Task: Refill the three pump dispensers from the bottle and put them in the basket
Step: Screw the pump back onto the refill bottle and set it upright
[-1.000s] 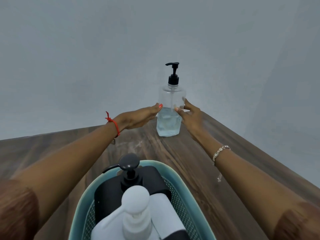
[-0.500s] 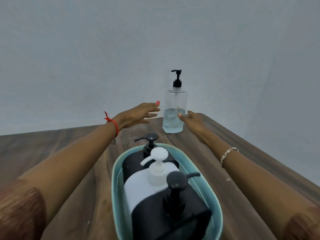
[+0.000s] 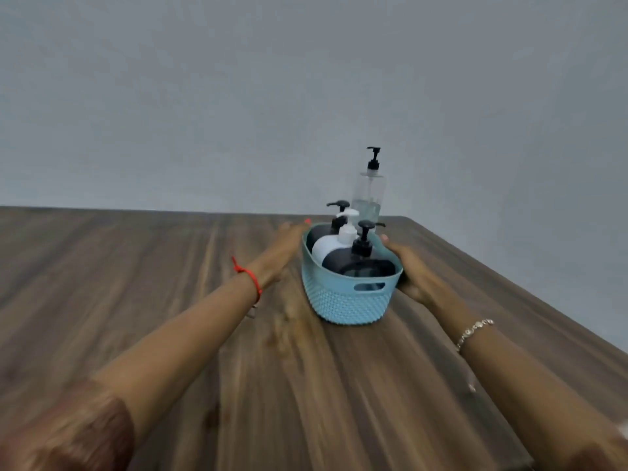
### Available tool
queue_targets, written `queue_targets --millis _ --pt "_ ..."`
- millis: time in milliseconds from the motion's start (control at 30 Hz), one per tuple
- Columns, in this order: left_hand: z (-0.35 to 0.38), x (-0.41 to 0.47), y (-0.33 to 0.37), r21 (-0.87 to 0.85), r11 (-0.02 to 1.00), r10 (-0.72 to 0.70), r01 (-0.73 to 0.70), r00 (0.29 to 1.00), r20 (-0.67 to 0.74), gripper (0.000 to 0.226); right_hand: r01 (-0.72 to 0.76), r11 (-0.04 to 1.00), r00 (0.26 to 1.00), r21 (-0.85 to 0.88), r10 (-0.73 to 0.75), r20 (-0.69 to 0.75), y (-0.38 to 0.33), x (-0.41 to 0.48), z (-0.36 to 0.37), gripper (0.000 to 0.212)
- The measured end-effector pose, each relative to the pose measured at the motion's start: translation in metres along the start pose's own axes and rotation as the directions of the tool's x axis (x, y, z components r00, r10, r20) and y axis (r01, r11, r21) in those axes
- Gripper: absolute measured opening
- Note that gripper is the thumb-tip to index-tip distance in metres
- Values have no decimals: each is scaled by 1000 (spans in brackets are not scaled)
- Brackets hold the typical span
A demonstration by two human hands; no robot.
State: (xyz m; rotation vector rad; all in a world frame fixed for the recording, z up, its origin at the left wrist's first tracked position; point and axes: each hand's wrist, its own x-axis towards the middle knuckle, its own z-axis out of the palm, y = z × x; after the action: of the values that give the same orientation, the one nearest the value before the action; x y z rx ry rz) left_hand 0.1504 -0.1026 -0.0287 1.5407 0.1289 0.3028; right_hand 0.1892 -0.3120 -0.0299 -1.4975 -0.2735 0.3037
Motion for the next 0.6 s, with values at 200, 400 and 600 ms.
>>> queue_targets --millis 200,400,600 --pt "21 -75 -1 -96 989 -112 114 993 28 41 -109 994 977 11 109 -181 3 -44 20 33" --pt "17 -108 9 6 997 -77 78 997 -11 32 -110 994 945 -9 102 -310 1 -57 44 27" --pt "-27 -137 19 86 993 -69 77 993 -91 31 -45 998 947 -33 32 -320 6 -66 89 22"
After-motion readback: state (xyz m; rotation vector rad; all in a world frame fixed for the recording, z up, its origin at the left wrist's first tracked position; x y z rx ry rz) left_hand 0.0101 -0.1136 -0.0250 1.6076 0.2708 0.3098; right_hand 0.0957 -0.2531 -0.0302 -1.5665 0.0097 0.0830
